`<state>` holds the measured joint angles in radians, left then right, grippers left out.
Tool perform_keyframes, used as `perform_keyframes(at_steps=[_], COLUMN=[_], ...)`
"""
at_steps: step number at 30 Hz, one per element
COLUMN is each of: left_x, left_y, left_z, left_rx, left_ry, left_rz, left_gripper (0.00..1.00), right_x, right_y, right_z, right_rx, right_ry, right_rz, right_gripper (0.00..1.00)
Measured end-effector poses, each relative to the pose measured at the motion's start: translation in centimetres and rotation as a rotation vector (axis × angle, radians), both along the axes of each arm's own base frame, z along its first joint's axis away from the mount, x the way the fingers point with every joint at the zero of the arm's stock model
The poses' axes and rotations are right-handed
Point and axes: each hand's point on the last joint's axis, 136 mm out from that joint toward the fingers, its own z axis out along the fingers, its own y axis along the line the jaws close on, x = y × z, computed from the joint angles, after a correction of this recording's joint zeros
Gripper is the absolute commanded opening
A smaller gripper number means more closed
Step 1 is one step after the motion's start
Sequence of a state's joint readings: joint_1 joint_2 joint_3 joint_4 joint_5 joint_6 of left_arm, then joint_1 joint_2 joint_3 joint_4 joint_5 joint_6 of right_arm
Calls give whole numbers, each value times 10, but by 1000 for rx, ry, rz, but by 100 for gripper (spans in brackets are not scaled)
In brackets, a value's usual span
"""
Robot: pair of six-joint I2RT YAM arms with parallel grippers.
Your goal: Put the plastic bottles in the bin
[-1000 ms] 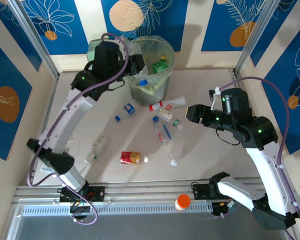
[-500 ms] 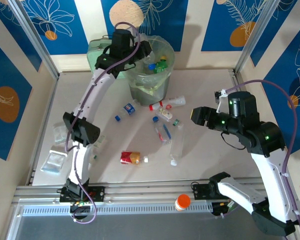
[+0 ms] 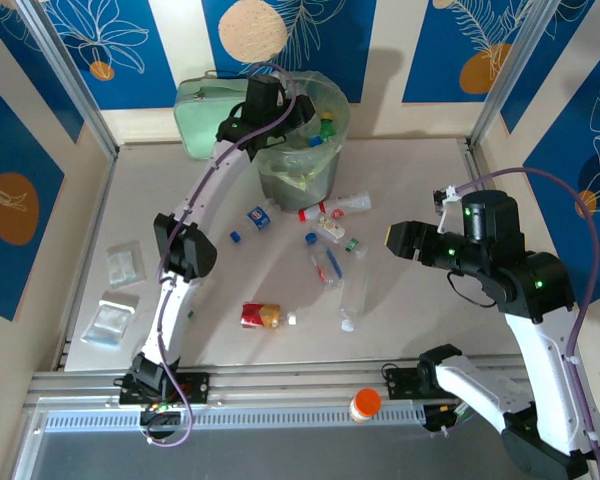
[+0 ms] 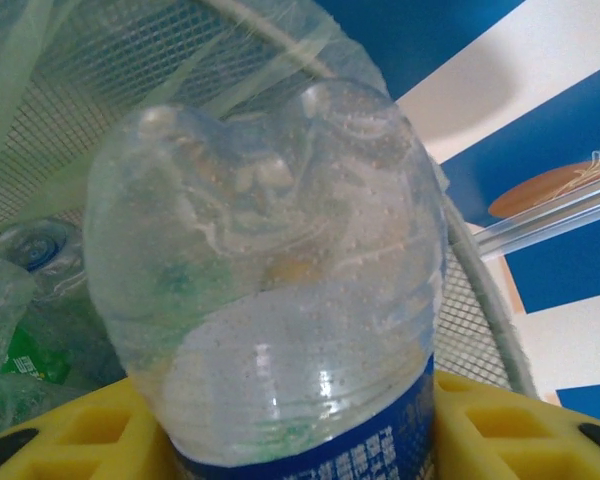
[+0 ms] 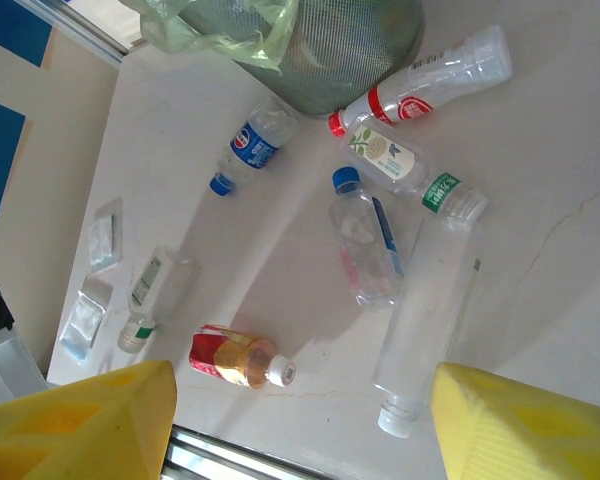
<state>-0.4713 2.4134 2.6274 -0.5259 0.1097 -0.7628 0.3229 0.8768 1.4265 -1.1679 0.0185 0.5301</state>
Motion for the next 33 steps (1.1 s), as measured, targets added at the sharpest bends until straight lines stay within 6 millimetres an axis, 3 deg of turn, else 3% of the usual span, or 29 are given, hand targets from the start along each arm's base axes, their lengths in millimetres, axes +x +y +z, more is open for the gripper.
perform_keyframes(at_steps=[8, 22, 26, 28, 33], left_x=[8, 10, 2, -8, -52], left_y=[-6, 2, 8, 12, 32], left_z=[-22, -15, 13, 39, 102], left_rx=[-28, -21, -18, -15, 15], left_ry=[42, 22, -24, -64, -153], left_rz=[10, 14, 3, -11, -40], left_gripper=[78, 82, 82, 82, 82], right_x=[-2, -1, 3, 6, 13], right_y=[-1, 1, 4, 6, 12], right_z=[-1, -2, 1, 5, 18], right_rx=[-15, -27, -34, -38, -47], right_ry=[-5, -6, -12, -20, -51], right_rz=[13, 27, 43, 54, 81], right_gripper=[68, 68, 68, 68, 68])
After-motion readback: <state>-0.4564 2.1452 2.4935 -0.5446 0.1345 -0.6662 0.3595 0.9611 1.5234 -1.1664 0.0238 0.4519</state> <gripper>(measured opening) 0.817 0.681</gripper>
